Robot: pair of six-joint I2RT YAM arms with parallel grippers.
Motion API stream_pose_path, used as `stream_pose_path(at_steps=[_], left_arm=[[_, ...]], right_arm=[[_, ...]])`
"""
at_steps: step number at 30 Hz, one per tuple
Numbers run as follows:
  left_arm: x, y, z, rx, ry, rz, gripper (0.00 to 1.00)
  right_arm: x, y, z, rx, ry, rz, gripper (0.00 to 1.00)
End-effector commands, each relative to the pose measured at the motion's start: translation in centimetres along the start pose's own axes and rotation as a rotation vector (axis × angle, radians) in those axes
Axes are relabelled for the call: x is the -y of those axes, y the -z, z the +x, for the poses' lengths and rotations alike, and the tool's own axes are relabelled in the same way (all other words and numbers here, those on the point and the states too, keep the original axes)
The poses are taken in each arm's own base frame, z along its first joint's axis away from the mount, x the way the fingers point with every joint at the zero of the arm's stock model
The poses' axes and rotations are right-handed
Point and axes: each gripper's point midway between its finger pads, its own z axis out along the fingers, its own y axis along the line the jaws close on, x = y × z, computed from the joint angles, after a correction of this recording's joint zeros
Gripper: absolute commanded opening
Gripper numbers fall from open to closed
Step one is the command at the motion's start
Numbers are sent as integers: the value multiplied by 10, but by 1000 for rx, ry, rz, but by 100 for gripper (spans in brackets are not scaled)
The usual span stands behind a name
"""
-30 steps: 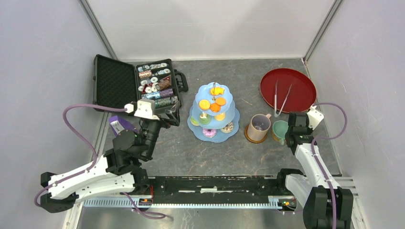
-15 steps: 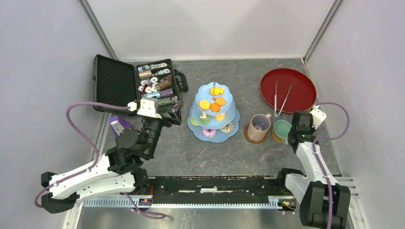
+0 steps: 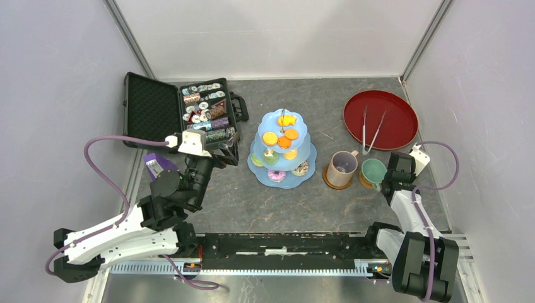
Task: Serve the afternoon tea
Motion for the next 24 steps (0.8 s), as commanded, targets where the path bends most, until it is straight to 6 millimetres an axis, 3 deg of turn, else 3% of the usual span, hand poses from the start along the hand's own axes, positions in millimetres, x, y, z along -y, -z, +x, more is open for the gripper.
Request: stream_pose_path(at_steps=[1, 5, 7, 11, 13, 19, 24], left_arm=[[0, 0, -14, 24, 67, -2, 100], [-1, 0, -14, 25, 69, -3, 100], [-1, -1, -14, 24, 68, -4, 100], [2, -2, -14, 21, 70, 0, 100], [3, -2, -15, 18, 72, 2, 100], [6, -4, -33, 20, 104, 21, 100], [11, -2, -55, 18, 148, 56, 100]], right_arm=[[-5, -5, -14, 65, -24, -15, 6], [-5, -8, -10, 57, -8, -10, 13], [-5, -6, -12, 63, -4, -18, 27], [-5, 7, -28, 110, 5, -48, 67], [-6, 18, -41, 137, 12, -75, 80], [-29, 85, -98, 273, 50, -325, 98], [-46, 166, -150, 447, 113, -563, 98]])
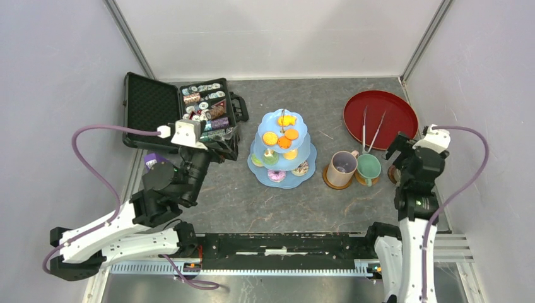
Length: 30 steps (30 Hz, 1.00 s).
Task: Serve the afternoon tea
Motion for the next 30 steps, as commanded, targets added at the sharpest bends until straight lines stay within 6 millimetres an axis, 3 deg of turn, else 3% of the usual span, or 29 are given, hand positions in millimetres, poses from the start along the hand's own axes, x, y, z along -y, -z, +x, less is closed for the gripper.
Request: stream_pose_path(at_steps=[1, 7, 12, 16, 19, 24, 30], left_arm=[[4, 2, -32, 16, 93, 38, 100], [2, 5, -73, 36, 66, 74, 100], [-7, 11, -118, 92, 46, 94, 100], [-14, 17, -145, 130, 36, 114, 100], [-20, 20, -158, 148, 32, 112, 100], [-29, 26, -168, 161, 37, 104, 100], [-31, 26, -167, 158, 37, 98, 100]], right_arm=[[-44, 51, -67, 137, 88, -288, 98], [-71, 118, -133, 307, 125, -481, 98], [-62, 182, -195, 527, 102, -480, 98], [-60, 223, -230, 653, 62, -502, 98], [-59, 246, -243, 736, 30, -527, 98], [-59, 268, -245, 818, -30, -573, 98], [-54, 271, -240, 842, -42, -562, 98]])
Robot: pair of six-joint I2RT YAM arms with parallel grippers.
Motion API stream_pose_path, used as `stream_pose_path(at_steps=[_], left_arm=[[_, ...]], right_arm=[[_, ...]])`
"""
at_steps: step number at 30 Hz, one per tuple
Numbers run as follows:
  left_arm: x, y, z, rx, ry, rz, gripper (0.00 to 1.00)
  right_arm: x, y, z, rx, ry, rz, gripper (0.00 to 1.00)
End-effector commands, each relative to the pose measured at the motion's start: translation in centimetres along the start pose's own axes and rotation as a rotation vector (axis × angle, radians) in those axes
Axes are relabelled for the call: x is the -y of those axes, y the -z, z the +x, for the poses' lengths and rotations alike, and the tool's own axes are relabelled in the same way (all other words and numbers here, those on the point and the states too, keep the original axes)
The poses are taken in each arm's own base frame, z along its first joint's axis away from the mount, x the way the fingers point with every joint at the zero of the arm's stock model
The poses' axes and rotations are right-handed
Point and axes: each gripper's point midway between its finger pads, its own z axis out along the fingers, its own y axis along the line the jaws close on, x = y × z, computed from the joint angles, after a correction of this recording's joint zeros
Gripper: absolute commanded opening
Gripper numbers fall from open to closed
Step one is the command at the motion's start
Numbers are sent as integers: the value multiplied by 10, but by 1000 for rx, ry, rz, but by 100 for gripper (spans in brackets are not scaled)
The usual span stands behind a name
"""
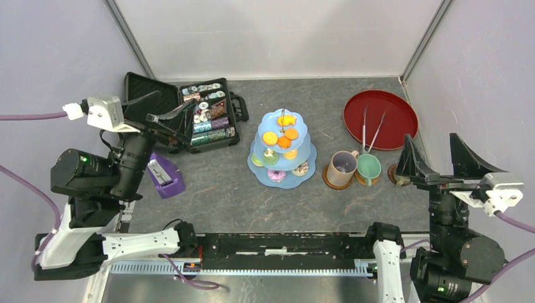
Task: Serve the afternoon tea
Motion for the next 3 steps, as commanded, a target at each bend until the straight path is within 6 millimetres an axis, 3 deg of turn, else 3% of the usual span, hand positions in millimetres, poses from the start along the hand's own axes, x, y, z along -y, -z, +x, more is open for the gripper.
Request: stream_pose_path(at_steps=[1, 3], left_arm=[[-3, 1, -5, 3, -47, 7, 100], [-3, 1, -5, 4, -42, 7, 100]], right_arm=[[-1, -2, -3, 23, -15, -2, 98], [0, -3, -1, 19, -14, -2, 98]])
